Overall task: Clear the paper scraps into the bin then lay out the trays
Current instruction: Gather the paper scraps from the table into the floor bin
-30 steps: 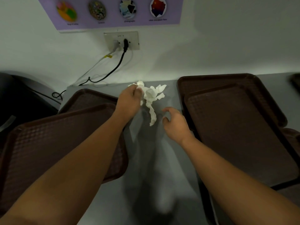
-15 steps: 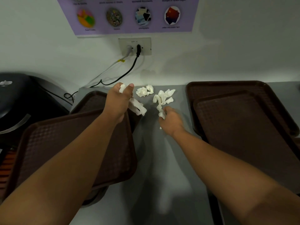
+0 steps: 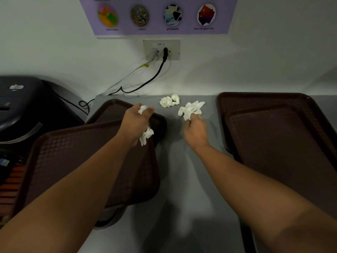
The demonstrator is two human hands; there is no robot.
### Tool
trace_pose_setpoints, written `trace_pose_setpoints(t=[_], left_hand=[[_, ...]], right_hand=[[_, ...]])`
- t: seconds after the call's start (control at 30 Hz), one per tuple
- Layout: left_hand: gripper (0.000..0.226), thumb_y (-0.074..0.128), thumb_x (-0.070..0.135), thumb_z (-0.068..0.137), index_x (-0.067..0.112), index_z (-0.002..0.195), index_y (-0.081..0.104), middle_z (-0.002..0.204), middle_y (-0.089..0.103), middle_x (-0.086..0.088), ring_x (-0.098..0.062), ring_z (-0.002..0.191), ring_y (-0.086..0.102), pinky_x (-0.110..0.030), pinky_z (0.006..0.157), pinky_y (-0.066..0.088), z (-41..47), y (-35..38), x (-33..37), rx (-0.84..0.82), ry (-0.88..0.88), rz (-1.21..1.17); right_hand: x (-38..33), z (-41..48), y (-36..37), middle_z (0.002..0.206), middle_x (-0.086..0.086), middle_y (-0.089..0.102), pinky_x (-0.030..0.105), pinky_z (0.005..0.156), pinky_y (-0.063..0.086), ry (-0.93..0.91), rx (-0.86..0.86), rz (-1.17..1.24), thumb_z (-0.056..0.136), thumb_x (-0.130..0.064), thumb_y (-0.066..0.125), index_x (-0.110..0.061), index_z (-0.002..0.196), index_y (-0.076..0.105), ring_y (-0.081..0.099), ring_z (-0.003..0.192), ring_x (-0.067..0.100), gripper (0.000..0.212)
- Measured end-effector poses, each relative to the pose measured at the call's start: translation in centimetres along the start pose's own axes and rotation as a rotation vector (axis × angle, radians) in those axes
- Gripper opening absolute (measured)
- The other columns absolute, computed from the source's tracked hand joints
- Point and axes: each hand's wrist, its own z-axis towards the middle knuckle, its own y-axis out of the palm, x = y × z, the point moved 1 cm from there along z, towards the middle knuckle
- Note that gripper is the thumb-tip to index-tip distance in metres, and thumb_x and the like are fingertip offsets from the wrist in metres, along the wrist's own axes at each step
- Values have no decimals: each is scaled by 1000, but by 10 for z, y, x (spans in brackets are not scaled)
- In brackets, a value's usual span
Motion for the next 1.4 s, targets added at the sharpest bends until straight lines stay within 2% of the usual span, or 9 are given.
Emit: trace_pose_setpoints(t=[0.17,0.3,0.47,0.73,0.9,1.1,1.2,1.33,1.4], left_hand=[[27,64,27,94,12,77,50,60,45,-5,-17,52,45,-31,53,42,-5,7,8,11,31,29],[27,65,30,92,13,77,51,65,47,-9,-21,56,46,-33,54,44,-12,11,11,15,33,25],[25,64,29,93,12,79,51,66,47,-8,-16,55,45,-32,56,42,-28,19,14,23,38,32],[27,66,29,90,12,76,51,66,49,-8,-20,57,47,-33,54,43,-63,31,21,118,45,17],[25,67,17,90,14,79,45,62,46,-2,-13,46,47,-24,44,43,-98,37,26,245,30,-5],[14,50,1,84,11,92,53,80,57,-10,-26,72,61,-43,64,55,-151,21,8,435,-30,141],[18,46,1,85,14,93,56,85,61,-8,-24,76,64,-37,66,54,-183,8,-8,531,-78,151],[24,40,-3,90,13,101,54,84,60,-12,-19,63,64,-39,63,56,-232,-8,-37,565,-181,-88],[17,42,1,95,9,106,52,88,61,-13,-20,63,64,-40,62,57,-258,-21,-50,609,-186,-90]], right_hand=[[-19,-17,-17,97,8,52,27,74,40,-55,52,302,96,-28,47,-1,79,59,51,78,15,34],[-21,-22,-28,122,-2,54,24,84,45,-51,111,247,95,-24,53,-5,68,61,56,89,7,34],[-14,-28,-45,64,0,61,29,56,41,77,25,349,92,-24,53,-12,67,60,53,57,10,29],[-7,-57,-62,68,-5,45,28,59,35,-88,-122,220,102,-37,40,-19,72,41,42,62,8,35],[-12,-77,-73,78,14,61,37,67,44,-92,-312,312,100,-38,41,-3,86,53,54,69,20,40],[-22,-105,-80,48,2,47,30,58,45,-22,-517,390,92,-46,56,-11,53,46,49,50,16,54],[-31,-125,-73,52,2,35,31,55,40,-83,-589,371,87,-44,62,-15,55,42,38,50,15,48],[-45,-165,-55,54,1,50,35,45,53,-7,-797,442,91,-37,61,-14,57,52,57,48,17,42],[-51,-187,-41,51,0,49,28,38,45,-84,-830,380,92,-42,58,-17,56,50,53,44,19,45]])
